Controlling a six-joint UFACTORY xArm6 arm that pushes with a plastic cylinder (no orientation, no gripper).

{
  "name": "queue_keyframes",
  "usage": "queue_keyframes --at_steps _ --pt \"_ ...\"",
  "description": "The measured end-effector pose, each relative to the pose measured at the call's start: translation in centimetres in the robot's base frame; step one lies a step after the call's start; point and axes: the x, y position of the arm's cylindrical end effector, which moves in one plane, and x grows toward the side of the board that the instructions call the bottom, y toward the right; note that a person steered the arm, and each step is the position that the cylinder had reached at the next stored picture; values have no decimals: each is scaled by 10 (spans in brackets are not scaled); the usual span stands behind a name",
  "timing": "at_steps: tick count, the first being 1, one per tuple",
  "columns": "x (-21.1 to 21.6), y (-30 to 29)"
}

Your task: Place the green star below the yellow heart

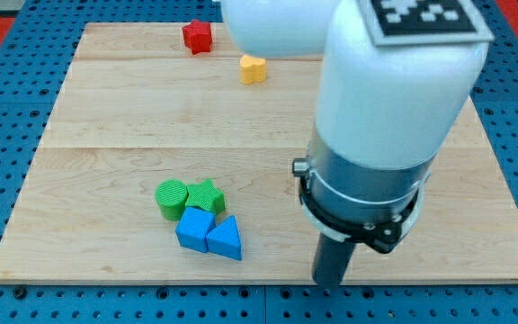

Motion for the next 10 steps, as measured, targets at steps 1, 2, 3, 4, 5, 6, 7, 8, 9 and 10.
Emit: queue_keyframes --at_steps 1,2,3,4,5,6,7,8,9,10 --pt "-21 -63" --pt "-55 -118" --pt "-90 -158" --pt "-114 -193" --pt "-138 -170" --pt "-161 -130" --pt "-164 -112" --pt "-185 -105" --pt "-211 -93" --pt "-200 -89"
